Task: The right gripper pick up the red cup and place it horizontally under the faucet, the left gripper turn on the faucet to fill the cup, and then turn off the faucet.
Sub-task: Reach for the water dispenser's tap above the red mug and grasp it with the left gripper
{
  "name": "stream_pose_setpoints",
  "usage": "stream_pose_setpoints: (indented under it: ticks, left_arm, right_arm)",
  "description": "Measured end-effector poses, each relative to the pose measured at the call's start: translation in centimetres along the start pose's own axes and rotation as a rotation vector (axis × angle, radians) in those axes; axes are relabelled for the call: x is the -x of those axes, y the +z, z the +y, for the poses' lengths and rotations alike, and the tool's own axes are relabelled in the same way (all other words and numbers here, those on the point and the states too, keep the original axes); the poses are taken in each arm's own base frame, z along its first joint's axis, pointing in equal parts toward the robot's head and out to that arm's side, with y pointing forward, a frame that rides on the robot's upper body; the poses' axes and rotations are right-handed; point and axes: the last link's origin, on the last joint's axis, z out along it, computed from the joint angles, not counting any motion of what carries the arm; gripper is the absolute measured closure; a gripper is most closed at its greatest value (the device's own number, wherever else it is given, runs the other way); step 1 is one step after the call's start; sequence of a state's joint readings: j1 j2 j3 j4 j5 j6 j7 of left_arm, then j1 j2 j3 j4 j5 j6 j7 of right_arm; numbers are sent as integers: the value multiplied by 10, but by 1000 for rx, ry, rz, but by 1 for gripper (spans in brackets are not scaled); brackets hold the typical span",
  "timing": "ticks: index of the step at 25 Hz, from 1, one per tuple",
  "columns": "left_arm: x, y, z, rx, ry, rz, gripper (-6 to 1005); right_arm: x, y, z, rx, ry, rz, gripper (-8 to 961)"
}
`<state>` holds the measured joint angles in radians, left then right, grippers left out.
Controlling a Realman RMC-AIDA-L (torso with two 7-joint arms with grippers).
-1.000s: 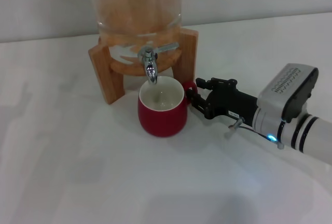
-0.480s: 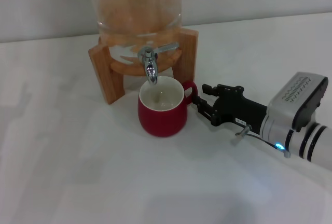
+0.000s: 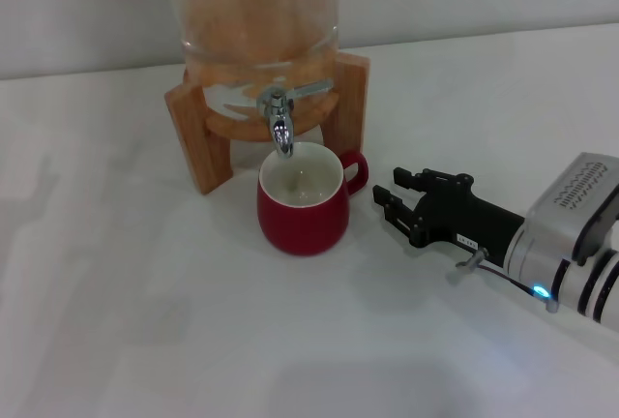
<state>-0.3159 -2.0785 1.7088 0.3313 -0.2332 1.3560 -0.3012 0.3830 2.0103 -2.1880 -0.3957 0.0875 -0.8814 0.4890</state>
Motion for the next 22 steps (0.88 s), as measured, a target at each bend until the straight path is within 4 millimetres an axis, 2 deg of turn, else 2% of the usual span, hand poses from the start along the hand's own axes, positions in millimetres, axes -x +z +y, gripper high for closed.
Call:
stream_pose_setpoints:
  ticks: [14, 22]
  left_arm:
    - [0, 0, 0, 1, -2, -1, 119]
    - [0, -1, 0, 0, -3, -1, 119]
  right_arm:
    - [-1, -11, -5, -13, 12, -28, 598]
    - [5, -15, -18, -51, 11, -51, 597]
